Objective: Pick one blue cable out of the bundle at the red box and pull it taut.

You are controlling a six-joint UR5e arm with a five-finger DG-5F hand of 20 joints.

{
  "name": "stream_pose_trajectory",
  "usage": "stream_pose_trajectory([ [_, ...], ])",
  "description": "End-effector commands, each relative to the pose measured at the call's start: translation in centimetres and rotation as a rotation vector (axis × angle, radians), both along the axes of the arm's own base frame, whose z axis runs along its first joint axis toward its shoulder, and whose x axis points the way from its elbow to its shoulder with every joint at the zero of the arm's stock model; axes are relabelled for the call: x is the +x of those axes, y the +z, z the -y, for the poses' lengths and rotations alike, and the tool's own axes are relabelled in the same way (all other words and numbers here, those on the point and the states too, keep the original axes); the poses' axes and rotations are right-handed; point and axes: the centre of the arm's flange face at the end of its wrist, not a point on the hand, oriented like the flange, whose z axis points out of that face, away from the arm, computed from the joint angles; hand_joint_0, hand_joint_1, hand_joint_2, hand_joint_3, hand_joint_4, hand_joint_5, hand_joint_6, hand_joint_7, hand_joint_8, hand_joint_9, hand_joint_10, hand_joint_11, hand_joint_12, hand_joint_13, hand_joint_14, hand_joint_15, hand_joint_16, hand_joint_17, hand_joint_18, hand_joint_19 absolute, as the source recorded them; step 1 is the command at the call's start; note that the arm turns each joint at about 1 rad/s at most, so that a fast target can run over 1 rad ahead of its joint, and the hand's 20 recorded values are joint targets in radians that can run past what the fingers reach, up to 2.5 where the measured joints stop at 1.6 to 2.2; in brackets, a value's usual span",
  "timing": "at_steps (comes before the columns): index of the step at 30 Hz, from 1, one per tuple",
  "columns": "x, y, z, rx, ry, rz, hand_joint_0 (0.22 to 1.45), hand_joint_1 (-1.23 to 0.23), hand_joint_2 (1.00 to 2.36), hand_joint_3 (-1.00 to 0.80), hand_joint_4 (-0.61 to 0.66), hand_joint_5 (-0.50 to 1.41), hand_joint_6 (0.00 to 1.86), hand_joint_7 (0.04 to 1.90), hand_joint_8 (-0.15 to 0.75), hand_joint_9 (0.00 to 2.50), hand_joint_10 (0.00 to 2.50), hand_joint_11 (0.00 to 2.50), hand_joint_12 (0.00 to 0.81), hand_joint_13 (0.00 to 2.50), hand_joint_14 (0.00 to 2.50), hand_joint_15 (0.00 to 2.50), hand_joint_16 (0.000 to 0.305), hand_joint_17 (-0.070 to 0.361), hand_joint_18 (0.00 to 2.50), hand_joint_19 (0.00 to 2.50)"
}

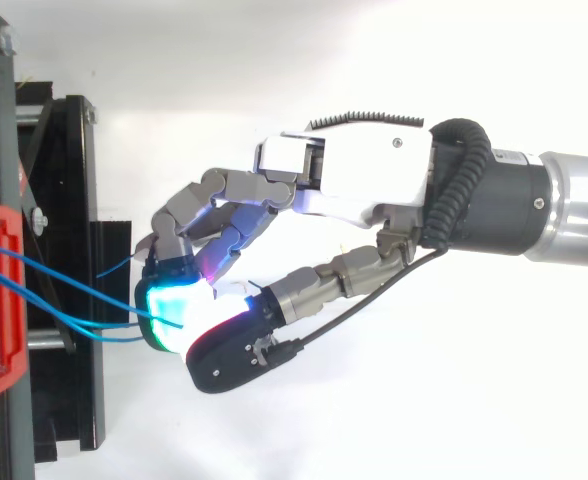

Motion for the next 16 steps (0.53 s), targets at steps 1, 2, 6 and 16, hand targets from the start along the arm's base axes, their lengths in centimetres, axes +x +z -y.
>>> stream_pose_trajectory([
  [1, 0.0, -0.02, -0.04, 0.0, 0.001, 0.0, 0.65, -0.84, 1.02, -0.04, -0.15, -0.14, 0.92, 1.2, 0.303, 0.9, 0.02, 0.73, 0.328, 0.46, 0.01, 0.16, 0.05, 0.112, 0.39, 0.17],
  [2, 0.0, -0.02, -0.04, 0.0, 0.001, 0.0, 0.65, -0.84, 1.02, -0.04, -0.16, -0.14, 0.92, 1.19, 0.305, 0.89, 0.02, 0.73, 0.328, 0.45, 0.01, 0.15, 0.05, 0.112, 0.38, 0.17],
  [6, 0.0, -0.02, -0.04, 0.0, 0.001, 0.0, 0.65, -0.84, 1.02, -0.04, -0.15, -0.15, 0.92, 1.19, 0.301, 0.88, 0.02, 0.72, 0.328, 0.45, 0.01, 0.16, 0.049, 0.111, 0.38, 0.17],
  [16, 0.0, -0.02, -0.02, 0.0, -0.001, 0.0, 0.64, -0.83, 1.02, -0.06, -0.15, -0.15, 0.92, 1.19, 0.299, 0.88, 0.02, 0.72, 0.335, 0.42, 0.0, 0.14, 0.05, 0.112, 0.38, 0.15],
])
